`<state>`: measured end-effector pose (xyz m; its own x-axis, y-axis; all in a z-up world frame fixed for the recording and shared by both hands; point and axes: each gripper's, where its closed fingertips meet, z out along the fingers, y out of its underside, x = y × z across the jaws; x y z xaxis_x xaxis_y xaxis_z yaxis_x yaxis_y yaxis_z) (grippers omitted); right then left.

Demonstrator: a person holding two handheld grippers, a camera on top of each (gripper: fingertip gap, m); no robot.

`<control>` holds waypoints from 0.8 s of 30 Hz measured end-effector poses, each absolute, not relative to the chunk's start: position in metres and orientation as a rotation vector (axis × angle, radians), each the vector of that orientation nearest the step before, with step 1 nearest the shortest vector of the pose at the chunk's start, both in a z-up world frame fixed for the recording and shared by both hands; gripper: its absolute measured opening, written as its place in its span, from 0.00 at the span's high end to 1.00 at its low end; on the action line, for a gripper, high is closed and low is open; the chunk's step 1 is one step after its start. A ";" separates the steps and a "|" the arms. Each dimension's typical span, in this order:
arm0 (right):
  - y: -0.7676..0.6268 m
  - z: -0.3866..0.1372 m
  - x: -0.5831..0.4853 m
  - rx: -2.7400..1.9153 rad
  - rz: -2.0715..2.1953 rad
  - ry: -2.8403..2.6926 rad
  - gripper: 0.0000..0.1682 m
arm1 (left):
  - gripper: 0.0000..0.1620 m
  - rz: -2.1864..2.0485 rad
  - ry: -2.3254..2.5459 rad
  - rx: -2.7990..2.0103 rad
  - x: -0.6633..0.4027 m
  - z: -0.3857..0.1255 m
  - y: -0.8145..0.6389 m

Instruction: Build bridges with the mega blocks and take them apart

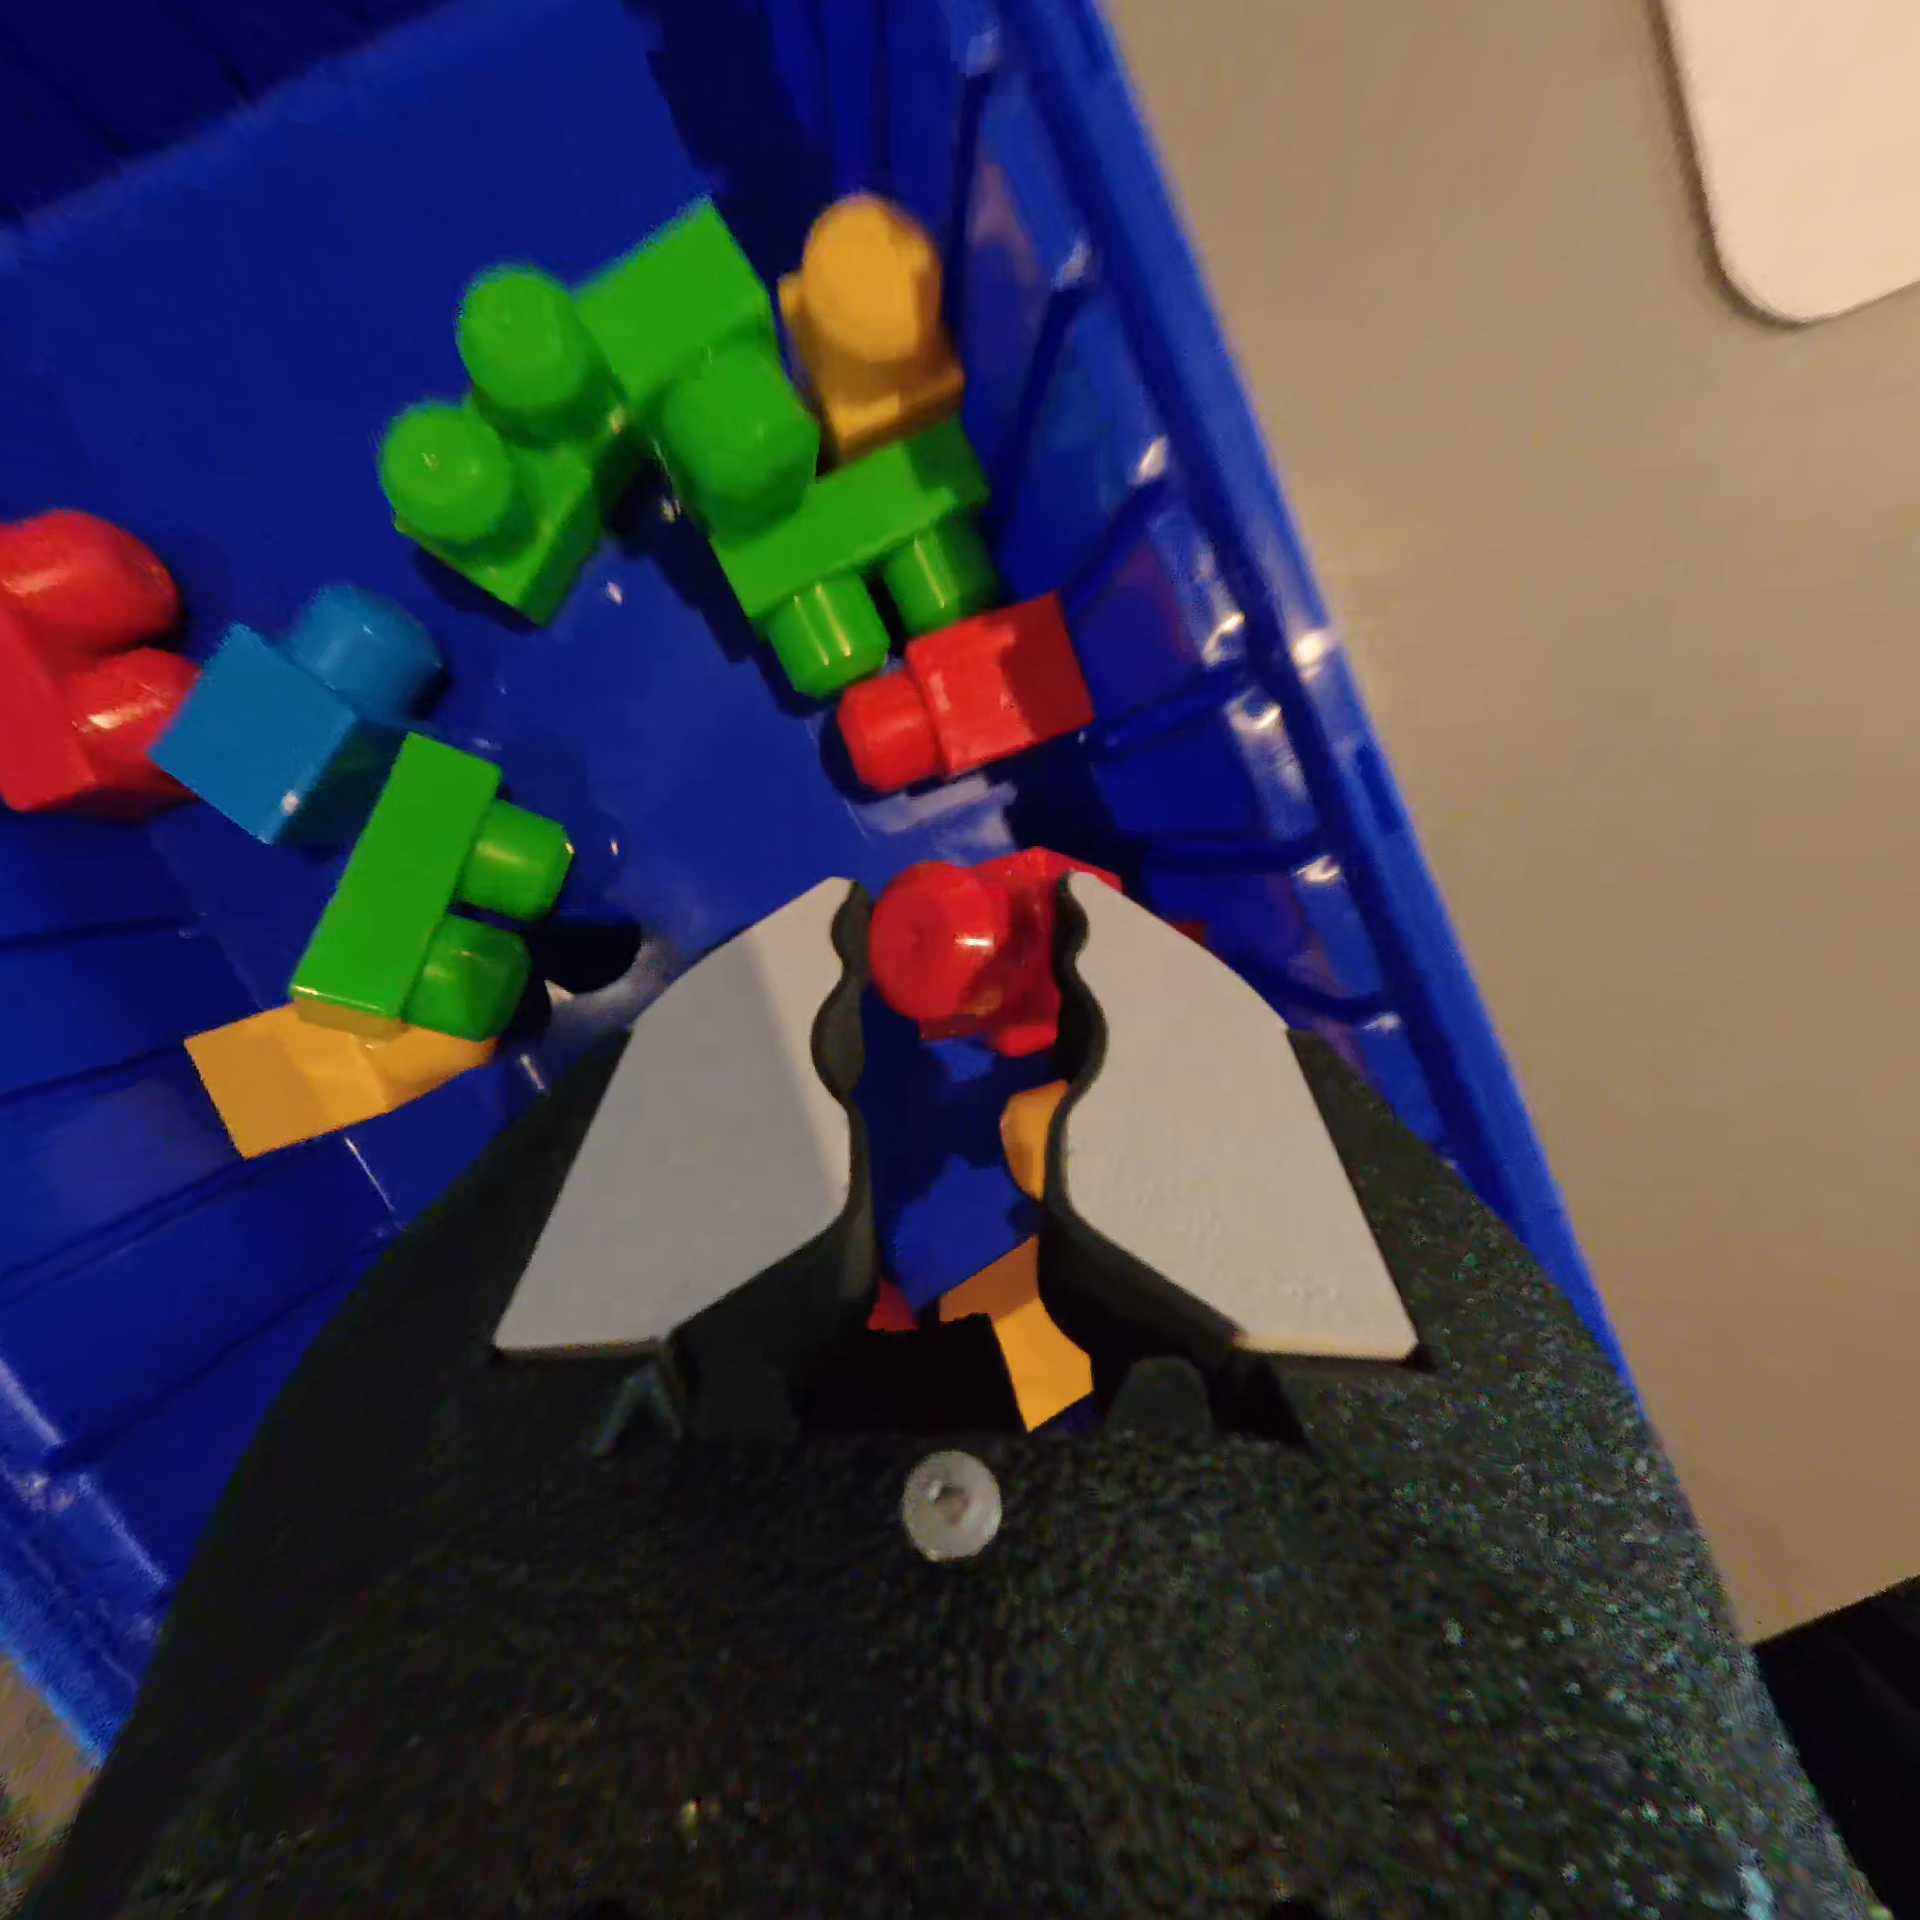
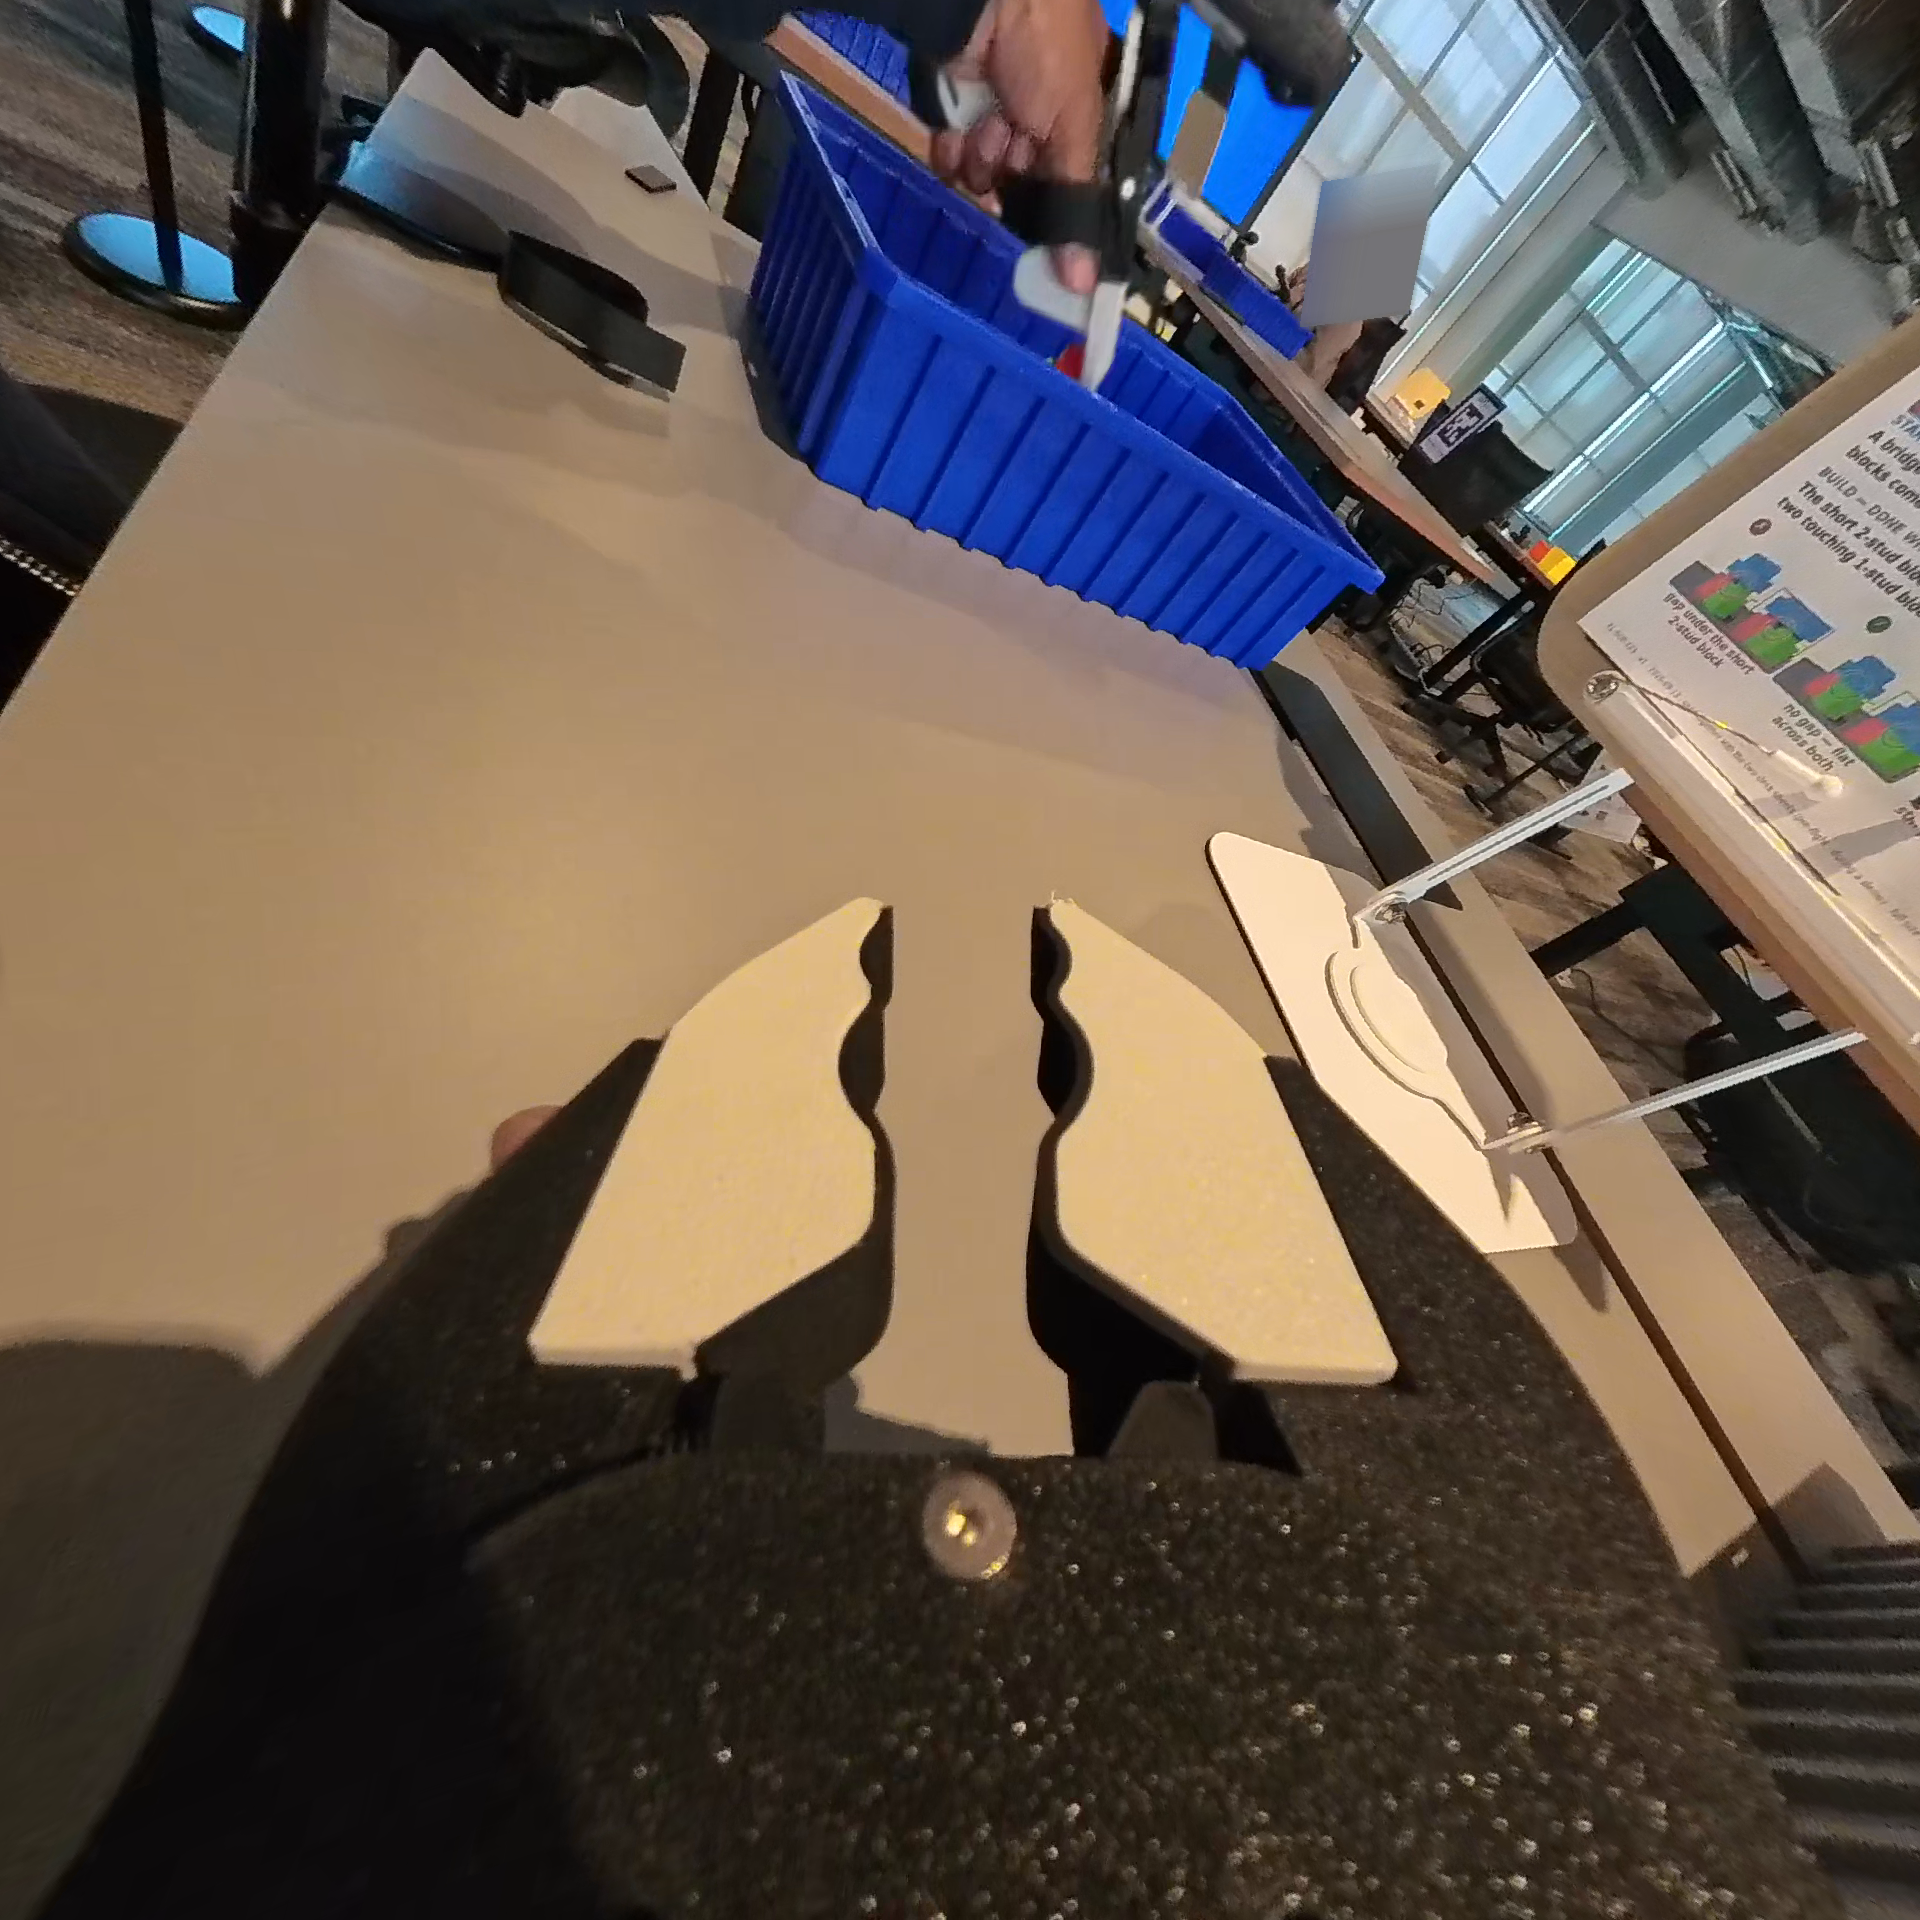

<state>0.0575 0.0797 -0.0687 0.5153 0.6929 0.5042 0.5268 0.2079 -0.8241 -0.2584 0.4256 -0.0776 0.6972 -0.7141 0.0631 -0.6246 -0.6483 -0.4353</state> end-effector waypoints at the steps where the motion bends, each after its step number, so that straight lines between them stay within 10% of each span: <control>1: 0.080 -0.069 0.058 -1.448 0.160 -1.125 0.85 | 0.79 -0.340 1.032 -2.479 -0.253 -0.065 0.426; 9: 0.097 -0.057 0.061 -1.515 0.287 -0.958 0.82 | 0.80 -0.677 1.386 -1.824 -0.106 0.048 0.299; 24: 0.124 -0.103 0.062 -1.875 0.511 -0.774 0.69 | 0.80 -0.480 2.048 -1.335 0.045 -0.120 0.147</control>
<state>0.0625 0.1243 -0.1035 0.7056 0.7086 -0.0075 0.2848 -0.2933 -0.9126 0.0454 0.1469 -0.1198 -0.2799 -0.9078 -0.3124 -0.6745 0.4175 -0.6089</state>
